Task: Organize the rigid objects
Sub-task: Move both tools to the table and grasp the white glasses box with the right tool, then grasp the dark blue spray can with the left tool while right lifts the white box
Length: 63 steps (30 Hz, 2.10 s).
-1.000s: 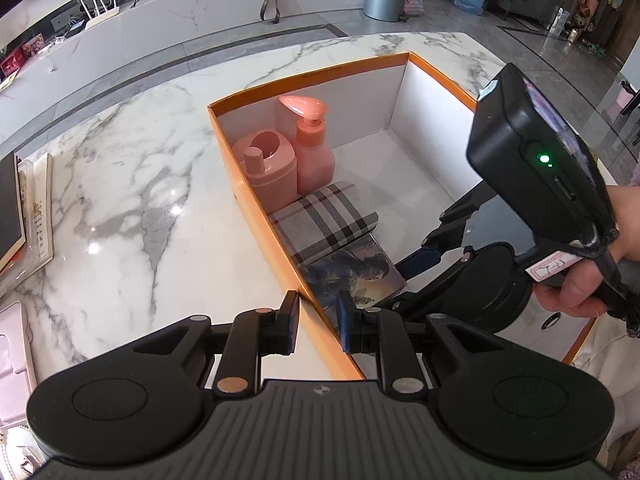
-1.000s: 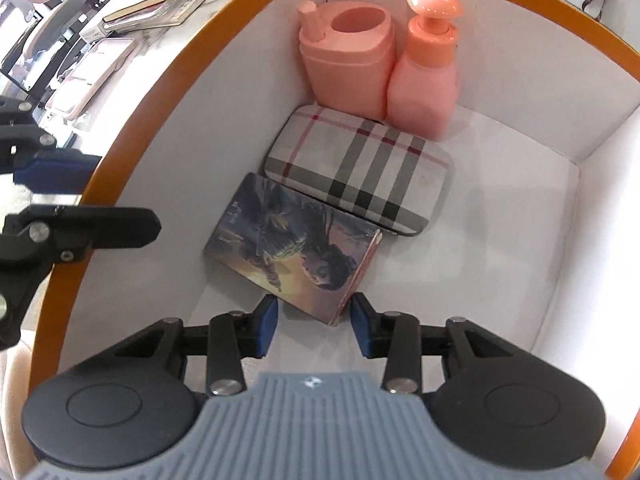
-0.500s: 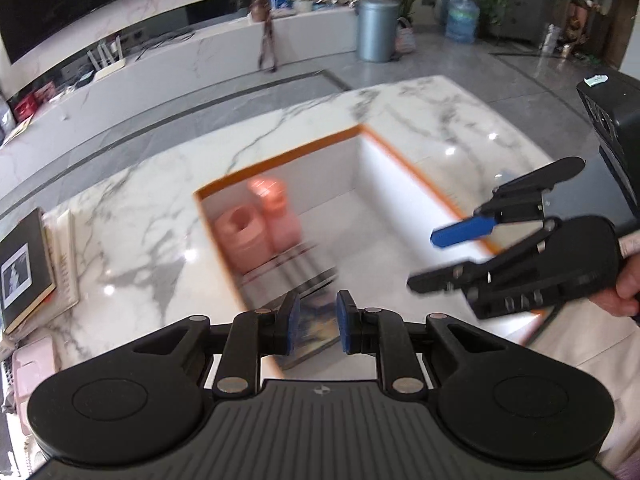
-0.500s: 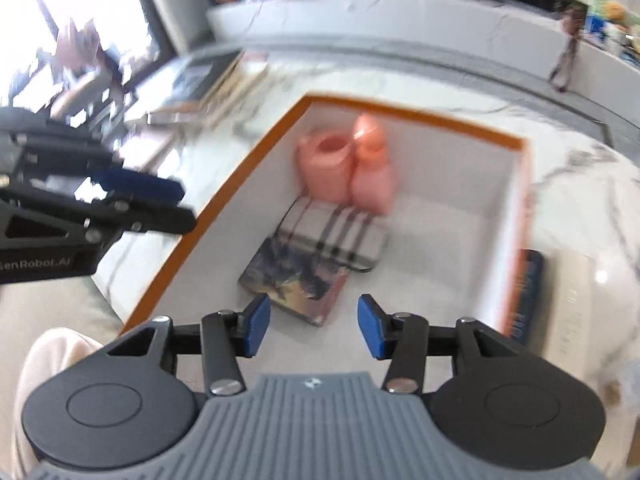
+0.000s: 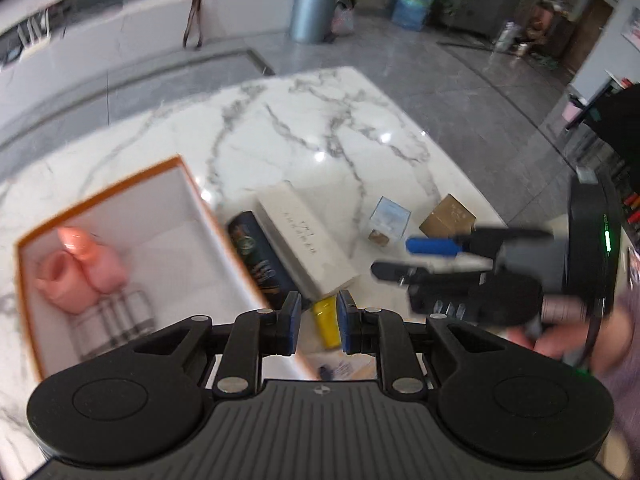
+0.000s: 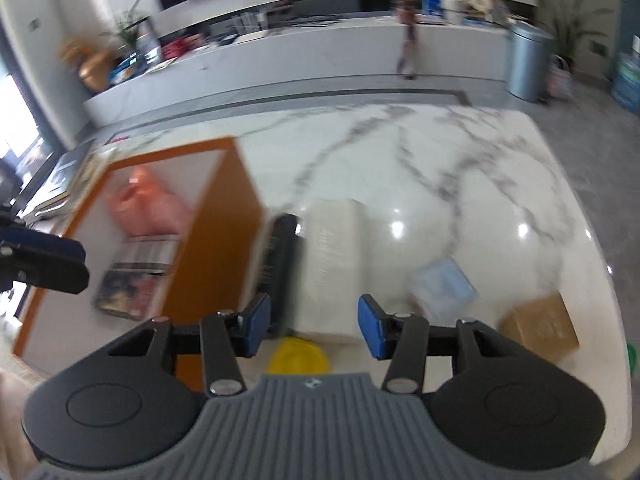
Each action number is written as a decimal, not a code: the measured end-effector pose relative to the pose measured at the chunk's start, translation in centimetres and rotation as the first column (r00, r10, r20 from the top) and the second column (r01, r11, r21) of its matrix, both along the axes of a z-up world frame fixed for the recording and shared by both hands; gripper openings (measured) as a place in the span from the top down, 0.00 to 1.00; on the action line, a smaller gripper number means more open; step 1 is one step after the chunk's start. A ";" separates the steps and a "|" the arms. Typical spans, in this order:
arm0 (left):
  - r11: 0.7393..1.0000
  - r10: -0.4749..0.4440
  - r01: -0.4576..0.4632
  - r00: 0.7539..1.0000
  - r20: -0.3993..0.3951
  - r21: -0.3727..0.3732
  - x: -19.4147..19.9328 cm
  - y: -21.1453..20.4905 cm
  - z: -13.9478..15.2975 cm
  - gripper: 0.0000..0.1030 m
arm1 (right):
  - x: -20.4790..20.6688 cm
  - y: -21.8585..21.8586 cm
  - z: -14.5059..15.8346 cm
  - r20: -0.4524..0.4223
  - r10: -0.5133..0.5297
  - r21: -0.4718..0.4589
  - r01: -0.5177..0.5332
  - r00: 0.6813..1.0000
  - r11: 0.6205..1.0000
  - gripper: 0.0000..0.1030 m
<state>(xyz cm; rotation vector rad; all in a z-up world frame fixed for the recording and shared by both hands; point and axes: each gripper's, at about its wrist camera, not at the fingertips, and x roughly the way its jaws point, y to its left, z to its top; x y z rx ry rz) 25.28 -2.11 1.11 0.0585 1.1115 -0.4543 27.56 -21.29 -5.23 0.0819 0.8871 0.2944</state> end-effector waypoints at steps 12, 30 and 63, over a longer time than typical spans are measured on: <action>0.961 0.142 -0.115 0.986 -0.092 0.253 8.8 -6.4 -7.3 0.79 | 6.3 0.0 -6.3 -0.056 -0.057 0.095 0.062 0.997 0.994 0.41; 0.883 0.201 -0.119 0.970 -0.138 0.454 12.3 -7.7 -11.0 0.58 | 9.0 4.0 -9.3 0.025 0.089 -0.065 -0.088 0.996 0.994 0.40; 0.886 0.076 -0.003 0.987 -0.139 0.463 11.1 -10.4 -14.3 0.54 | 8.8 -4.3 -9.2 -0.094 -0.054 0.013 0.056 0.994 0.998 0.35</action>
